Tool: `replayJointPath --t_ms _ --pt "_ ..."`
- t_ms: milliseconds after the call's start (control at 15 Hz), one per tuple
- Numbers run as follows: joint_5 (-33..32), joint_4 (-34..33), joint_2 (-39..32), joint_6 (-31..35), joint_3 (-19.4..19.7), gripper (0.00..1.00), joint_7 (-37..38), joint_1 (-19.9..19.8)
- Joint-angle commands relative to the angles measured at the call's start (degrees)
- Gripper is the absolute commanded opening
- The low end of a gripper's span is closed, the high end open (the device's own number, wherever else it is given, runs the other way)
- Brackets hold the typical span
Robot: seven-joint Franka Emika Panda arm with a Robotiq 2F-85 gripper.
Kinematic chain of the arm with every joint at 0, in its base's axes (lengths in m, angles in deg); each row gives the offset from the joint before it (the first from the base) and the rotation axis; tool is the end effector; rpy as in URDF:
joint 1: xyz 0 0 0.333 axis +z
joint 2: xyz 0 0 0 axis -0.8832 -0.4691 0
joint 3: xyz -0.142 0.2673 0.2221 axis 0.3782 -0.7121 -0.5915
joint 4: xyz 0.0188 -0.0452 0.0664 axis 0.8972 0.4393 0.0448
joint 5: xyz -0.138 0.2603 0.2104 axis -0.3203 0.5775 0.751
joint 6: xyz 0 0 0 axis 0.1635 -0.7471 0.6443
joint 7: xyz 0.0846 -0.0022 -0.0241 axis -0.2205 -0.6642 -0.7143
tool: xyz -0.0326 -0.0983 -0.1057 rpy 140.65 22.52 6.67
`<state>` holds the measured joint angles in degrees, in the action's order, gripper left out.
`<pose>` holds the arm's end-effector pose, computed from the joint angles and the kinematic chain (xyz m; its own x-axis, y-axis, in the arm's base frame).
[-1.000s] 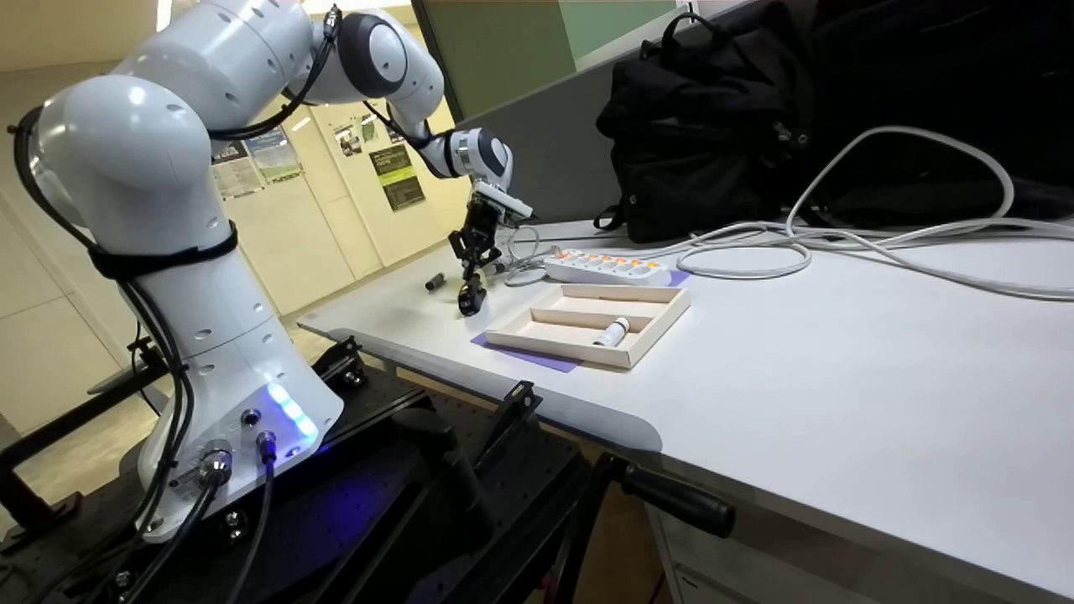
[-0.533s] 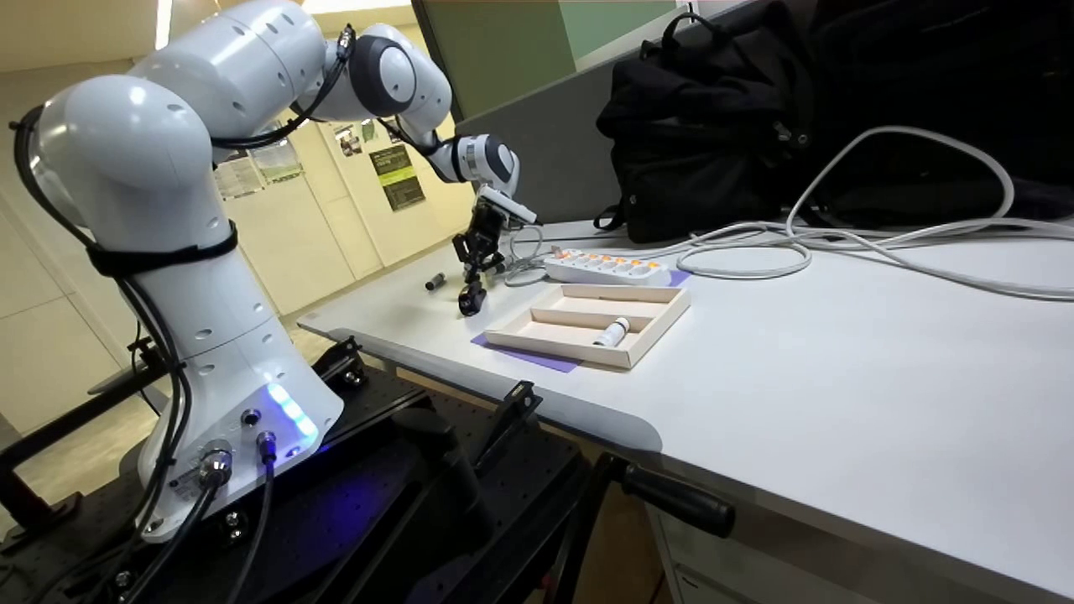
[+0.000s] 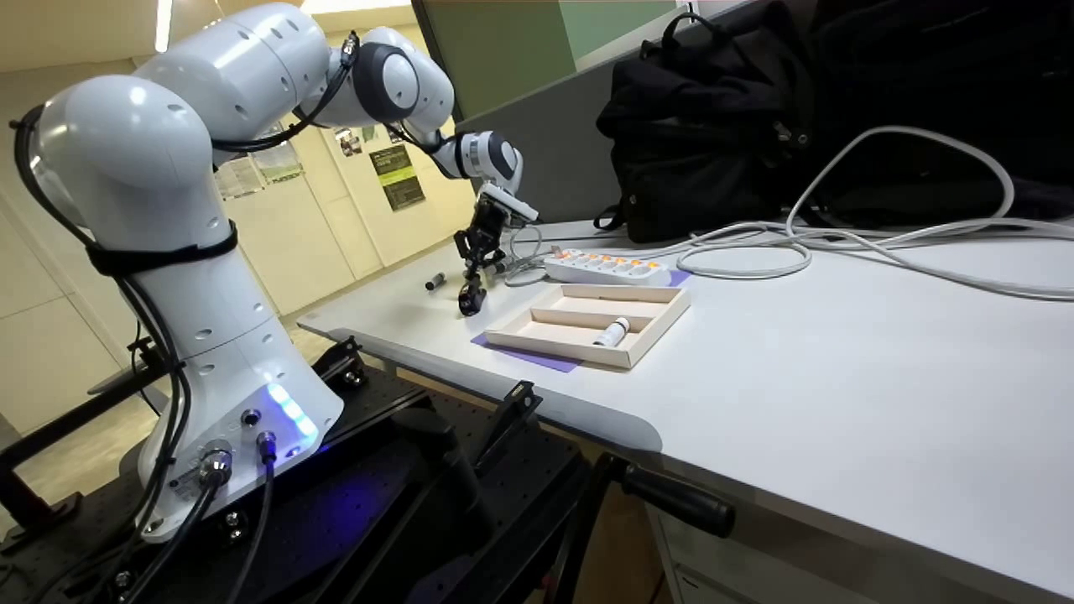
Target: Press down on the stapler
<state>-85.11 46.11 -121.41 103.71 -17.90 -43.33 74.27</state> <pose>0.6014 0.2387 0.1113 0.0307 0.9459 -0.3229 0.6138 -0.2728 -0.7408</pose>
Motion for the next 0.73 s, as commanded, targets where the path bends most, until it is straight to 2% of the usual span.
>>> replayJointPath --t_ms 0,267,333,467,533,667 --pt "1.88 -2.85 3.44 -1.60 -0.39 0.00 2.02 -0.49" --pt "2.28 -0.80 10.68 0.06 -0.28 0.00 1.50 -1.15" --pt "1.91 0.52 12.92 1.07 0.00 0.18 1.59 -1.37" --pt "0.87 3.71 17.24 3.74 0.91 0.31 2.23 -1.95" --pt "1.39 -1.68 12.23 1.14 0.37 0.14 0.56 -0.97" --pt "1.33 -0.06 14.95 2.02 0.67 0.27 0.57 -1.57"
